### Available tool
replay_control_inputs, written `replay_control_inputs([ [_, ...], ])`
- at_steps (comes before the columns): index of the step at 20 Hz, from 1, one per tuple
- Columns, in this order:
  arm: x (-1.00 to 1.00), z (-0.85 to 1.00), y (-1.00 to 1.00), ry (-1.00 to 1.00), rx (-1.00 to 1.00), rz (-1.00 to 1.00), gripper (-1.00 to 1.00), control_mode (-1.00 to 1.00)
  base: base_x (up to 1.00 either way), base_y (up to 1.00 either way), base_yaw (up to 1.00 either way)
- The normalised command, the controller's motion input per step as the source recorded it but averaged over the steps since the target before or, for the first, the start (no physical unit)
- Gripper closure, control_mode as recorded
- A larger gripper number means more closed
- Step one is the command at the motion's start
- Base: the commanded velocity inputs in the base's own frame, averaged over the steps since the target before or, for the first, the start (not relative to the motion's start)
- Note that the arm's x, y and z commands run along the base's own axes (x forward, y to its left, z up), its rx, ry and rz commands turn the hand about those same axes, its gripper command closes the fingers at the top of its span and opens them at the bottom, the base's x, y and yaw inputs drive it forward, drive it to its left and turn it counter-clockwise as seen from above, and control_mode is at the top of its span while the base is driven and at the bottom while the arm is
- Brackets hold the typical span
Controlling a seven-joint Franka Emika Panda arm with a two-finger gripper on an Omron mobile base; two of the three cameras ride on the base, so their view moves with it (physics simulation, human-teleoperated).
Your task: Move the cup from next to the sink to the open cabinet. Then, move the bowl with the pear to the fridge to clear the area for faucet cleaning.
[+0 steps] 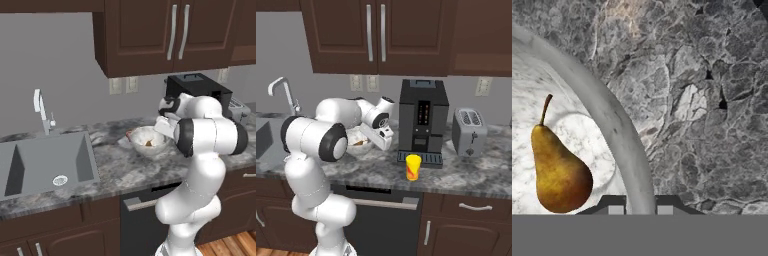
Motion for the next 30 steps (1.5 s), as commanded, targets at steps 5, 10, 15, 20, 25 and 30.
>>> replay_control_inputs([
  [5,-0.44,0.92,0.00,-0.08,0.05,0.00,1.00,-1.00,0.00,0.00,0.00],
  [10,-0.65,0.91,0.00,-0.04,0.11,0.05,1.00,-1.00,0.00,0.00,0.00],
  [15,-0.62,0.62,-0.04,-0.02,0.13,0.10,1.00,-1.00,0.00,0.00,0.00],
  [20,-0.50,0.13,-0.06,0.00,0.17,0.15,1.00,1.00,-0.15,-0.01,0.07],
  [25,0.00,0.00,0.00,0.00,0.00,0.00,1.00,1.00,-0.51,0.00,0.70],
  [30,0.00,0.00,0.00,0.00,0.00,0.00,1.00,1.00,0.00,0.00,0.97],
])
